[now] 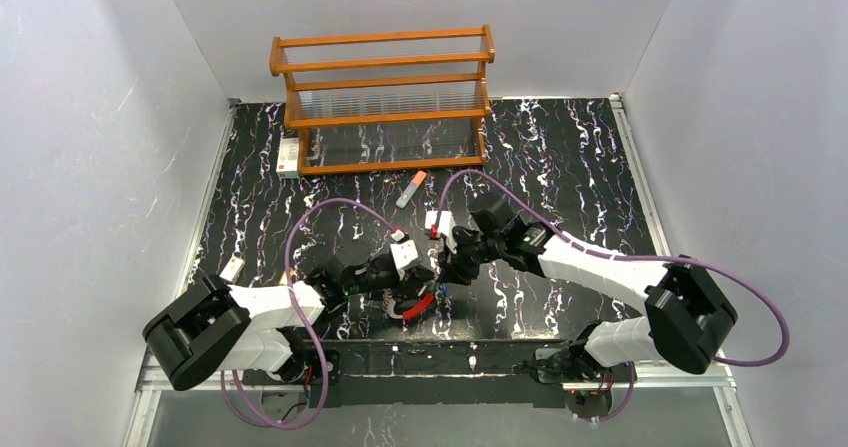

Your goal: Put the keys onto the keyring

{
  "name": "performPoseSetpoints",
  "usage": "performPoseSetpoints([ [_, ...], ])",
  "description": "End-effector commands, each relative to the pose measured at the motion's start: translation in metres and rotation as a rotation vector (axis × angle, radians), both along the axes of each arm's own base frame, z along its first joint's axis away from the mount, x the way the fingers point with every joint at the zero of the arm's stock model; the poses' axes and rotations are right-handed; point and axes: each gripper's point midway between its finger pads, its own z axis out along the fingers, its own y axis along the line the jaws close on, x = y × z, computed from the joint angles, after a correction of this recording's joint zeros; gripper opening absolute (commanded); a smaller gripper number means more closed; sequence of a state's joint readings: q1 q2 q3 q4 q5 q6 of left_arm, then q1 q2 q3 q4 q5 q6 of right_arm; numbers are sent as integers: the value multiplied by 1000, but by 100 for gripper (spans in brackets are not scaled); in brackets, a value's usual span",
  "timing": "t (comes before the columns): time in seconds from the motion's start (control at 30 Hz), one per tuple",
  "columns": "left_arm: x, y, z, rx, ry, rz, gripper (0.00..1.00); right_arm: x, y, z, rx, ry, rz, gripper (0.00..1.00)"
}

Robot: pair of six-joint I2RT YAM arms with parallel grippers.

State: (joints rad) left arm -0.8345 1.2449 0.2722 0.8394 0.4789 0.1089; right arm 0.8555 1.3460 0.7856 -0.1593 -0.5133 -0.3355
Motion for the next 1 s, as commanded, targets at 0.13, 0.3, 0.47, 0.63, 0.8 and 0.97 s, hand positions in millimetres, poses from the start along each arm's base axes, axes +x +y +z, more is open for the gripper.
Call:
performPoseSetpoints([
  [0.13,13,12,25,-170,12,171,0,23,-11,38,239,-102,-97,65],
  [0.3,4,15,38,-305,37,171,0,13,-14,53,384,-98,-30,65],
  [0.47,-6,9,45,-366,61,115,0,-5,-7,61,470,-78,85,62],
  [0.63,-9,3,51,-382,55,73,0,-16,-4,62,521,-41,145,55],
  [0.8,-8,4,53,-387,42,80,0,-13,-4,52,510,-35,126,48],
  [0.97,-9,4,52,-386,48,77,0,-7,-2,40,488,-24,108,45],
])
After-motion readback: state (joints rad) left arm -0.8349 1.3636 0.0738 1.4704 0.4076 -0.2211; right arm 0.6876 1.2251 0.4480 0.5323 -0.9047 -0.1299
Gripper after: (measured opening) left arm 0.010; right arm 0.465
